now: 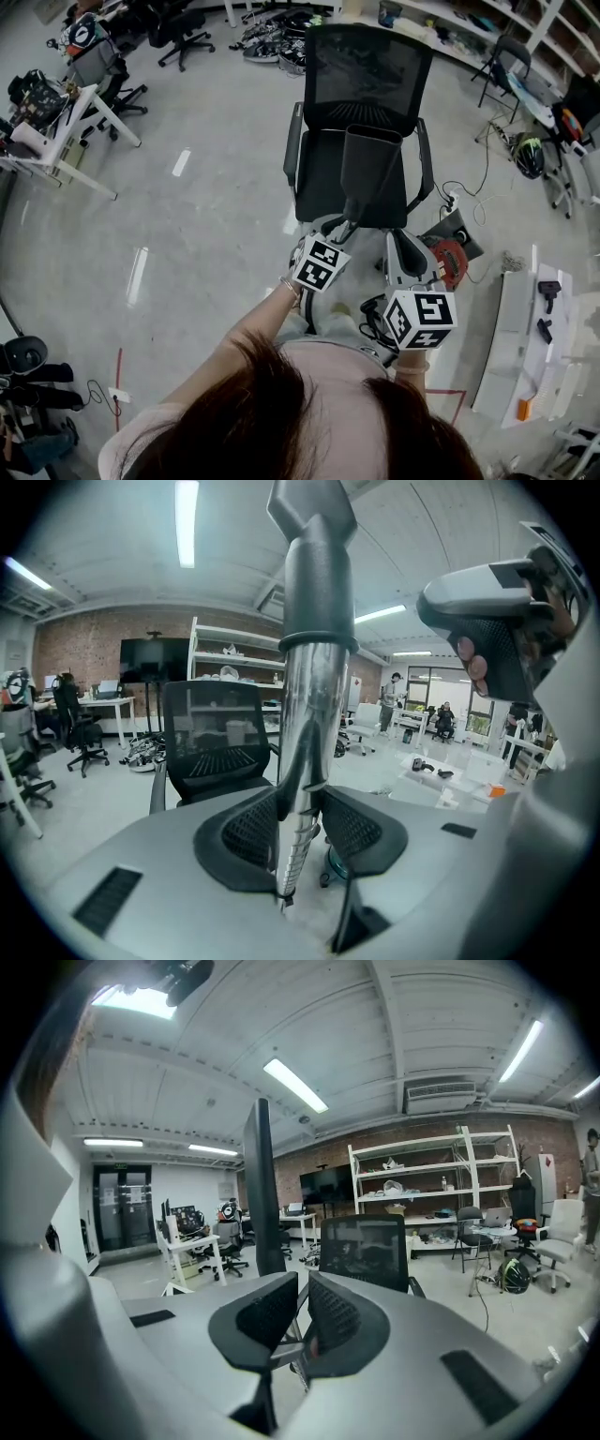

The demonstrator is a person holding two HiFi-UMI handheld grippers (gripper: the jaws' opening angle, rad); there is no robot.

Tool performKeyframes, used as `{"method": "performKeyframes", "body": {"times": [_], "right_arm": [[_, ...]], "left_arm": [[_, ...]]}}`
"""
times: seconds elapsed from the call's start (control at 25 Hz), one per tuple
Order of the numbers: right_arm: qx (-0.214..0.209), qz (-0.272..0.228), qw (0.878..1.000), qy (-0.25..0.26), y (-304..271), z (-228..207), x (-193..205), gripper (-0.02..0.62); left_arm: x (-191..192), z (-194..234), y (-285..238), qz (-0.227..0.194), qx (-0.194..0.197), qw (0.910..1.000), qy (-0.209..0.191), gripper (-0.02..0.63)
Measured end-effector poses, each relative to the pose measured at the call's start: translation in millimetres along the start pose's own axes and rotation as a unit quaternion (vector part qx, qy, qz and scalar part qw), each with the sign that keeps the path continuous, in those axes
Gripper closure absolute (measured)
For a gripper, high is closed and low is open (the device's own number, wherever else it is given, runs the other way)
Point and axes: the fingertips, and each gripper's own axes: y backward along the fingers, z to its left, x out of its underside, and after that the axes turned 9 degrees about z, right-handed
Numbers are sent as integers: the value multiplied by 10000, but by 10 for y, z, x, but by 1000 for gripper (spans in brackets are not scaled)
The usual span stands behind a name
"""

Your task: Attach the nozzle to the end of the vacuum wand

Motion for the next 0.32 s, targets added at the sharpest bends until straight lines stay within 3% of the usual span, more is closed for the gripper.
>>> {"method": "performKeyframes", "body": {"times": [0.32], "right_arm": [[-207, 33, 9997, -132, -136, -96, -33, 541]], "left_arm": [[-41, -2, -87, 57, 47, 10000, 22, 454]]}}
